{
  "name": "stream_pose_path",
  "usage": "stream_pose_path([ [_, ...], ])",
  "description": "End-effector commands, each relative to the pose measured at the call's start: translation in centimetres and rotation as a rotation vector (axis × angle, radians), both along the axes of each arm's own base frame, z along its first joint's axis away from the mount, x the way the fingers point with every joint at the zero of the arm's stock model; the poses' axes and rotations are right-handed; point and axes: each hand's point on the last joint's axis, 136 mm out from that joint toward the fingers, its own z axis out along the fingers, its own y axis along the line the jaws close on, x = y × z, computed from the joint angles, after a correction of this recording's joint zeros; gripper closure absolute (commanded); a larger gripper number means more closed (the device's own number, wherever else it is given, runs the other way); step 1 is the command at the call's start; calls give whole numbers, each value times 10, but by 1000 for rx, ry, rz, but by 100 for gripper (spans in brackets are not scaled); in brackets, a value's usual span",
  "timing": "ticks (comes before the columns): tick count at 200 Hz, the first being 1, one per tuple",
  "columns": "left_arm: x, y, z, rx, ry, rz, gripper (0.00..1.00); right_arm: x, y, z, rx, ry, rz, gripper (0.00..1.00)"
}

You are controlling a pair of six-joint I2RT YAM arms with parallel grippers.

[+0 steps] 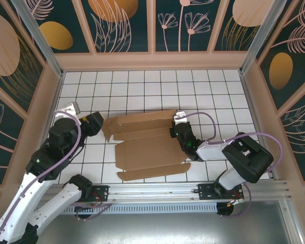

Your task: Fold the paper box

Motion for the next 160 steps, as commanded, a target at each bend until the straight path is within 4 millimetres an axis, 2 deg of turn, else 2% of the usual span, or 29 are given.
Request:
stream_pose_path([
  [1, 6, -21, -17, 88, 83, -114, 31, -1, 0, 7, 4, -19, 6, 100],
  [26, 16, -68, -29, -69, 154, -263, 30, -2, 1, 0, 9, 1, 3, 100],
  [32, 18, -74, -40, -94, 181, -274, 30, -2, 1, 0, 13, 3, 1, 100],
  [65, 30, -92, -68, -182, 261, -300, 30, 0, 3, -2, 28, 10, -15, 100],
  [78, 33, -91, -78, -202, 279, -295, 30, 1, 3, -3, 30, 14, -19, 100],
  [123, 43, -68, -114, -230, 325, -221, 33, 3, 10, -2, 53, 15, -6, 100],
  [160, 52, -66, -123, -235, 304, -212, 36, 1, 17, -5, 68, 23, 23, 100],
])
